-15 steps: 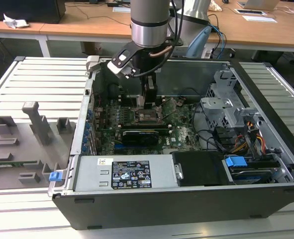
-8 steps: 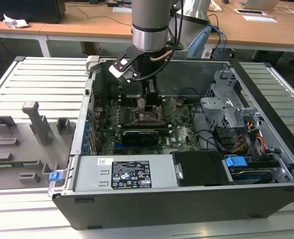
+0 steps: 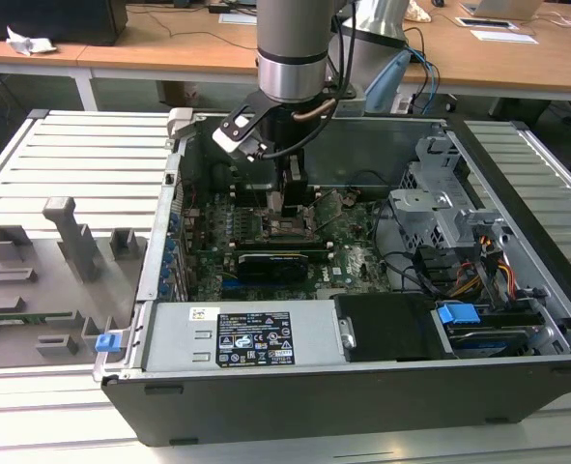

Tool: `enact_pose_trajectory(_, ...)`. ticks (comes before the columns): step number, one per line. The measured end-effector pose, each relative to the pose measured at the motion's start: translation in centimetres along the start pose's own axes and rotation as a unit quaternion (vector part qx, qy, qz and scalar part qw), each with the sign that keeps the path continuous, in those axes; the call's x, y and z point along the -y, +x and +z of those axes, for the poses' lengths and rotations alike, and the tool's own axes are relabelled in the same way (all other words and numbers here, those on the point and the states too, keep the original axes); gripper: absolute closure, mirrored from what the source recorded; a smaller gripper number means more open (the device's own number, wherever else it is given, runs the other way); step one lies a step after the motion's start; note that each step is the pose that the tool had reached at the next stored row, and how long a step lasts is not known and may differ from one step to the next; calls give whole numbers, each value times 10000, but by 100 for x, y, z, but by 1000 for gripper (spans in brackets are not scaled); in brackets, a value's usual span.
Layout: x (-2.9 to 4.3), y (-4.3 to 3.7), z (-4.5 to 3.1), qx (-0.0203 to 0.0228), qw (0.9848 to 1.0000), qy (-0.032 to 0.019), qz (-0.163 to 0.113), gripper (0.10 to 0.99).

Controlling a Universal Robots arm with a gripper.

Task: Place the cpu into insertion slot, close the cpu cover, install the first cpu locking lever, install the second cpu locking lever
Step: 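Place the cpu into insertion slot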

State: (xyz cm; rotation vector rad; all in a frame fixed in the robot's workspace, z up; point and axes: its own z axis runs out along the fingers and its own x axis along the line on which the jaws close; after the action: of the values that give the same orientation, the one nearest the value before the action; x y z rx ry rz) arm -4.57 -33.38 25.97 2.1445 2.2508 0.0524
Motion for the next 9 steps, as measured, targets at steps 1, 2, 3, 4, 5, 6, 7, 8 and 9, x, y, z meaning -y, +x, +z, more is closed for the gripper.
enact_pose_trajectory(1, 0, 0, 1, -1, 10000, -1, 0, 545)
enact_pose_trajectory(2, 0, 0, 2, -1, 10000, 0, 0, 545)
enact_pose_trajectory(3, 0, 0, 4, -1, 10000, -1, 0, 545)
enact_pose_trajectory(4, 0, 0, 5, -1, 10000, -1, 0, 545)
enact_pose_trajectory(5, 0, 0, 6, -1, 10000, 0, 0, 545)
enact_pose_trajectory(6, 0, 0, 8, -1, 10000, 0, 0, 545)
enact_pose_trajectory(7, 0, 0, 9, -1, 10000, -1, 0, 545)
enact_pose_trajectory(8, 0, 0, 11, -1, 10000, 0, 0, 545)
enact_pose_trajectory(9, 1, 0, 13, 0, 10000, 0, 0, 545)
